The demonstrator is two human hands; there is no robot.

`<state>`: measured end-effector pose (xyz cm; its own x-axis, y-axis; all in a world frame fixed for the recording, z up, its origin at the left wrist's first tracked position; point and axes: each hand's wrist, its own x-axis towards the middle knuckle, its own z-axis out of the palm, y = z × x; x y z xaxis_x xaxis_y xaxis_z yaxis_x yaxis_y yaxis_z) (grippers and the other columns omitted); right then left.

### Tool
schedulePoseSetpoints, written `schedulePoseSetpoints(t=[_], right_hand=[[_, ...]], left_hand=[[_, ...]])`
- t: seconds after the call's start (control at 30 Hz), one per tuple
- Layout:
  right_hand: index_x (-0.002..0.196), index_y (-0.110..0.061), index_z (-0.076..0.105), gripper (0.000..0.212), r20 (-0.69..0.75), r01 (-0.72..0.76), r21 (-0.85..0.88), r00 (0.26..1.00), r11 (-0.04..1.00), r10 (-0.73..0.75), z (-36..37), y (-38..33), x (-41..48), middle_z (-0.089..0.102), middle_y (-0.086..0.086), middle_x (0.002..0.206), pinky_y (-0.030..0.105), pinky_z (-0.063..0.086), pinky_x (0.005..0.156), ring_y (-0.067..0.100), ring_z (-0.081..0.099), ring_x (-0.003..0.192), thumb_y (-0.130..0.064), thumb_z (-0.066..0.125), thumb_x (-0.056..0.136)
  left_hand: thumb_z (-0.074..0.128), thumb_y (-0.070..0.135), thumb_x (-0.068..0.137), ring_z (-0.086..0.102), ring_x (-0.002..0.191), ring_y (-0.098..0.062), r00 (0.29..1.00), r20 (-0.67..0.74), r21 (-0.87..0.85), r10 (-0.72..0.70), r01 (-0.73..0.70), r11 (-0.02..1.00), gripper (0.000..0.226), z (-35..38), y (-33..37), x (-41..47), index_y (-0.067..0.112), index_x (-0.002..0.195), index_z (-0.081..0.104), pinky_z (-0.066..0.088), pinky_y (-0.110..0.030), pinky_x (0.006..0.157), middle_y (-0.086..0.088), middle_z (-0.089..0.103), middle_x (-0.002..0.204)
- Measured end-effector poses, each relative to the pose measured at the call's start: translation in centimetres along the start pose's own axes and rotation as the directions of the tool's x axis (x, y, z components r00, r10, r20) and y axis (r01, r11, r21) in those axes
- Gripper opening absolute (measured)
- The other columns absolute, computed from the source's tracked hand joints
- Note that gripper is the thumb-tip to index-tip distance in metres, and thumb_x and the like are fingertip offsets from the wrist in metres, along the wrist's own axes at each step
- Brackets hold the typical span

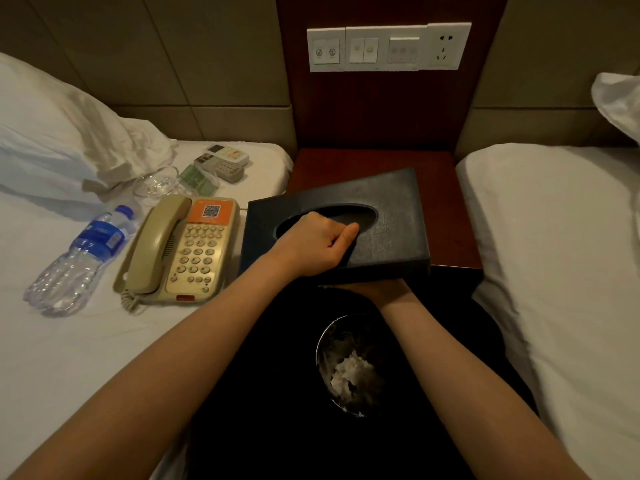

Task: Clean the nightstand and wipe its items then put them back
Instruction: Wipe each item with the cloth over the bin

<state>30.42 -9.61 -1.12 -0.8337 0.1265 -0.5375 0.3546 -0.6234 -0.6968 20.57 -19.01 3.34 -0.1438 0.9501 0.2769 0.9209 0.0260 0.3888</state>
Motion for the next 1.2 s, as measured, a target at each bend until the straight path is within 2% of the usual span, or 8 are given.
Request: schedulePoseSetpoints(t=[0.07, 0.17, 0.37, 0.63, 0.73, 0.8, 0.97, 1.2], right_hand=[[0.086, -0.049, 0.053, 0.059, -0.095, 0.065, 0.035, 0.994, 0.997, -0.062, 0.8, 0.2, -1.1, 0.058, 0.004, 0.132, -0.007, -0.002, 0.097, -0.04, 0.034, 0.077, -0.085, 0.04, 0.041], [0.093, -0.018, 0.071, 0.041, -0.166, 0.399, 0.412, 0.917, 0.819, -0.363, -1.9, -0.9, -1.4, 0.073, 0.009, 0.089, 0.031, 0.059, 0.069, 0.015, 0.072, 0.077, -0.044, 0.04, 0.095], [0.119, -0.016, 0.059, 0.051, -0.297, 0.332, 0.417, 0.93, 0.846, -0.219, -4.3, -3.4, -1.5, 0.066, 0.012, 0.109, 0.045, 0.056, 0.079, 0.028, 0.065, 0.096, -0.054, 0.047, 0.088], [0.093, -0.018, 0.065, 0.02, -0.15, 0.124, -0.047, 0.98, 0.991, -0.13, 4.9, -3.8, 1.0, 0.068, 0.006, 0.09, 0.034, 0.049, 0.082, 0.02, 0.063, 0.082, -0.036, 0.06, 0.087], [0.111, -0.015, 0.058, 0.048, -0.211, 0.034, -0.243, 0.974, 0.969, -0.087, 8.7, -2.9, 2.5, 0.065, 0.007, 0.105, 0.032, 0.047, 0.077, 0.021, 0.062, 0.089, -0.04, 0.071, 0.072], [0.12, -0.013, 0.056, 0.069, -0.232, 0.07, -0.26, 0.964, 0.963, -0.132, 10.1, -1.7, 3.4, 0.063, 0.008, 0.117, 0.033, 0.045, 0.082, 0.024, 0.061, 0.102, -0.043, 0.074, 0.06], [0.09, -0.017, 0.066, 0.023, -0.183, 0.213, -0.316, 0.942, 0.924, -0.28, 13.8, 0.1, 3.9, 0.068, 0.008, 0.09, 0.03, 0.045, 0.071, 0.023, 0.064, 0.084, -0.033, 0.07, 0.074], [0.106, -0.013, 0.066, 0.049, -0.137, 0.198, -0.281, 0.96, 0.939, -0.244, 19.6, 4.1, 4.8, 0.072, 0.007, 0.096, 0.03, 0.052, 0.073, 0.024, 0.067, 0.089, -0.039, 0.073, 0.065]], left_hand=[[0.031, 0.034, 0.091, 0.027, 0.038, -0.007, 1.0, 0.013, 0.043, -0.013, 0.012, 0.999, 0.046, -0.4, -0.8, -0.2, 0.024, 0.046, 0.026, 0.019, -0.019, 0.046, 0.007, 0.029, 0.042], [0.031, 0.036, 0.09, 0.03, 0.039, -0.006, 0.998, 0.028, 0.082, -0.048, 0.046, 0.996, 0.047, -1.5, -2.4, -0.9, 0.024, 0.045, 0.028, 0.021, -0.022, 0.047, 0.007, 0.032, 0.042], [0.019, 0.051, 0.083, 0.027, 0.038, -0.004, 0.998, -0.011, 0.198, -0.063, 0.064, 0.978, 0.047, -4.3, -5.1, -3.1, 0.025, 0.045, 0.024, 0.019, -0.019, 0.045, 0.009, 0.029, 0.041], [0.025, 0.051, 0.085, 0.035, 0.044, -0.014, 0.985, 0.027, 0.294, -0.168, 0.153, 0.943, 0.05, -6.6, -7.0, -7.6, 0.018, 0.049, 0.037, 0.027, -0.028, 0.053, -0.007, 0.048, 0.049], [0.029, 0.047, 0.084, 0.036, 0.046, -0.01, 0.954, 0.074, 0.321, -0.292, 0.254, 0.912, 0.042, -9.0, -8.0, -9.7, 0.025, 0.051, 0.04, 0.029, -0.029, 0.057, -0.001, 0.046, 0.053], [0.028, 0.048, 0.083, 0.04, 0.048, -0.012, 0.939, 0.064, 0.369, -0.338, 0.293, 0.882, 0.041, -10.5, -8.4, -11.2, 0.026, 0.051, 0.039, 0.029, -0.029, 0.057, 0.001, 0.046, 0.053], [0.02, 0.055, 0.08, 0.037, 0.043, -0.011, 0.941, -0.029, 0.396, -0.338, 0.321, 0.86, 0.05, -13.1, -8.8, -15.4, 0.021, 0.047, 0.035, 0.026, -0.025, 0.049, 0.003, 0.039, 0.046], [0.016, 0.057, 0.07, 0.038, 0.045, -0.016, 0.875, -0.123, 0.393, -0.467, 0.475, 0.787, 0.054, -14.6, -9.6, -21.7, 0.015, 0.049, 0.041, 0.024, -0.023, 0.047, -0.004, 0.045, 0.049]])
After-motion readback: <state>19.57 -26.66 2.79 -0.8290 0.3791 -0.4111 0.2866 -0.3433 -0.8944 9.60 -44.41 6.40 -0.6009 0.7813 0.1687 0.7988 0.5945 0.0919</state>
